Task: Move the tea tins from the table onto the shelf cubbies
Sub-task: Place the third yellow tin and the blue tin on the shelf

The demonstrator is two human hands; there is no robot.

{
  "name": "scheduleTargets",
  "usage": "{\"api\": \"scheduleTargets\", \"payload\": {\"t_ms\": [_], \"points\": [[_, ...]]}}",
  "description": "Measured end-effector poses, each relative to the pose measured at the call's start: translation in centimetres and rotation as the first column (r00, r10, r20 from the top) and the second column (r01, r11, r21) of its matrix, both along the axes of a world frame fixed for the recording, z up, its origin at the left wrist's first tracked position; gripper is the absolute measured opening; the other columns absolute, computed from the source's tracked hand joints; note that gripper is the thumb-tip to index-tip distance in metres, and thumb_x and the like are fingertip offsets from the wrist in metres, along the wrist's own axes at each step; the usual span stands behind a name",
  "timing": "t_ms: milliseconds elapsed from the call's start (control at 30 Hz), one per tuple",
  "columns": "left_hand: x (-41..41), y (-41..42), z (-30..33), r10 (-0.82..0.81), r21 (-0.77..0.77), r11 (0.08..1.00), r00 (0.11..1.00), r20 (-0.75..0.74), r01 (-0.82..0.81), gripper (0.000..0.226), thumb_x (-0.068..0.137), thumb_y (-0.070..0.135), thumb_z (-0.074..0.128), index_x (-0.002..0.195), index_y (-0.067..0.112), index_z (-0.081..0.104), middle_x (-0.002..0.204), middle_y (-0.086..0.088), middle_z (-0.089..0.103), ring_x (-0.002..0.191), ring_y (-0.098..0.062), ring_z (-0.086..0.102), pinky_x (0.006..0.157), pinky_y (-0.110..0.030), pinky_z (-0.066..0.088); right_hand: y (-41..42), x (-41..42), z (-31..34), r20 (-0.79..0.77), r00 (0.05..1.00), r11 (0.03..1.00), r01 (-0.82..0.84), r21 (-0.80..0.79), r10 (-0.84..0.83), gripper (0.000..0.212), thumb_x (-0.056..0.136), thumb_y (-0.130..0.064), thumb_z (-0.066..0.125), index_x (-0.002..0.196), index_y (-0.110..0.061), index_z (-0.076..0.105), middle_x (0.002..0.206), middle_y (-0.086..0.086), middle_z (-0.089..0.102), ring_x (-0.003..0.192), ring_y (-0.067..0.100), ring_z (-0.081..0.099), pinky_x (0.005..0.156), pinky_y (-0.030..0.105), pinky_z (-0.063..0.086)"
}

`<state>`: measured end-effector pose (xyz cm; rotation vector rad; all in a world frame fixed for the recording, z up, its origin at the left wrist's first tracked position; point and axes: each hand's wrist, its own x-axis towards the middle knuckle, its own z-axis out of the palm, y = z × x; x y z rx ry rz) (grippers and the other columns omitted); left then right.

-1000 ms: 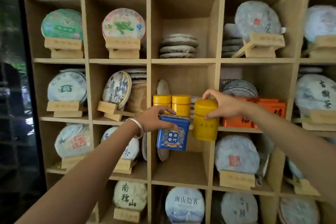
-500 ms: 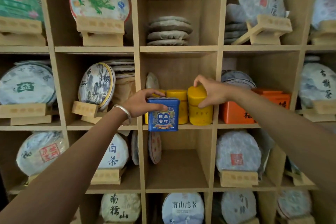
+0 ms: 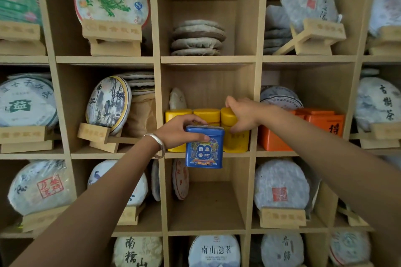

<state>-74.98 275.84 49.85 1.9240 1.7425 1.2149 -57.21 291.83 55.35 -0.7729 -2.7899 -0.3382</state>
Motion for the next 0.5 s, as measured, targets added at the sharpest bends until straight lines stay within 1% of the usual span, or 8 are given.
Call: {"api": "scheduleTargets", "payload": {"t_ms": [67, 133, 267, 333, 433, 500], "points": [[0.2, 0.2, -0.6, -0.005, -0.008, 1.000, 1.000, 0.004, 0.005, 0.038, 0.075, 0.027, 0.078, 0.109, 0.029, 0.060, 0.103, 0.002, 0.068, 0.090, -0.010, 0.070, 0.070, -0.024, 0.058, -0.1, -0.2, -0.3, 0.013, 1.000, 0.996, 0.007, 0.087, -0.008, 0.081, 0.072, -0.049, 0.074, 0.132, -0.012, 0.034, 0.121, 0.014, 0.052, 0.105, 0.028, 0.052, 0.074, 0.032, 0.041], [0.3, 0.3, -1.2, -0.005, -0.020, 1.000, 1.000, 0.007, 0.005, 0.037, 0.075, 0.027, 0.078, 0.107, 0.031, 0.060, 0.103, 0.002, 0.068, 0.090, -0.011, 0.070, 0.071, -0.026, 0.058, -0.1, -0.3, -0.7, 0.026, 1.000, 0.986, 0.000, 0.164, -0.004, 0.076, 0.076, -0.048, 0.072, 0.132, -0.009, 0.040, 0.124, 0.015, 0.051, 0.109, 0.030, 0.054, 0.077, 0.031, 0.042], [0.1, 0.3, -2.2, 0.000, -0.049, 0.999, 1.000, 0.000, 0.000, 0.041, 0.074, 0.029, 0.079, 0.110, 0.030, 0.060, 0.103, 0.002, 0.069, 0.090, -0.012, 0.070, 0.073, -0.028, 0.059, -0.1, 0.1, -1.0, 0.025, 1.000, 0.973, -0.024, 0.232, 0.018, 0.073, 0.076, -0.047, 0.070, 0.131, -0.006, 0.044, 0.124, 0.015, 0.050, 0.110, 0.030, 0.053, 0.085, 0.035, 0.046], [-0.2, 0.2, -2.7, 0.006, -0.060, 0.998, 1.000, -0.007, -0.006, 0.042, 0.074, 0.030, 0.079, 0.112, 0.029, 0.060, 0.104, 0.002, 0.069, 0.090, -0.011, 0.070, 0.072, -0.028, 0.059, 0.0, 0.3, -1.2, 0.020, 0.999, 0.963, -0.034, 0.266, 0.030, 0.081, 0.075, -0.049, 0.070, 0.136, -0.005, 0.041, 0.128, 0.016, 0.048, 0.114, 0.031, 0.051, 0.089, 0.037, 0.048], [-0.6, 0.2, -2.9, 0.012, -0.059, 0.998, 1.000, -0.016, -0.013, 0.042, 0.075, 0.030, 0.078, 0.113, 0.029, 0.059, 0.104, 0.002, 0.069, 0.089, -0.011, 0.070, 0.072, -0.027, 0.059, 0.1, 0.8, -1.5, 0.020, 0.999, 0.953, -0.048, 0.298, 0.044, 0.103, 0.070, -0.053, 0.075, 0.147, -0.007, 0.025, 0.138, 0.016, 0.042, 0.122, 0.031, 0.047, 0.093, 0.038, 0.046], [-0.8, 0.2, -2.8, 0.015, -0.053, 0.998, 1.000, -0.017, -0.015, 0.041, 0.075, 0.029, 0.078, 0.112, 0.029, 0.060, 0.102, 0.003, 0.069, 0.089, -0.010, 0.070, 0.070, -0.024, 0.058, 0.3, 1.1, -1.7, 0.044, 0.998, 0.946, -0.057, 0.318, 0.046, 0.108, 0.065, -0.055, 0.078, 0.148, -0.009, 0.024, 0.139, 0.014, 0.041, 0.122, 0.030, 0.047, 0.093, 0.038, 0.047]]}}
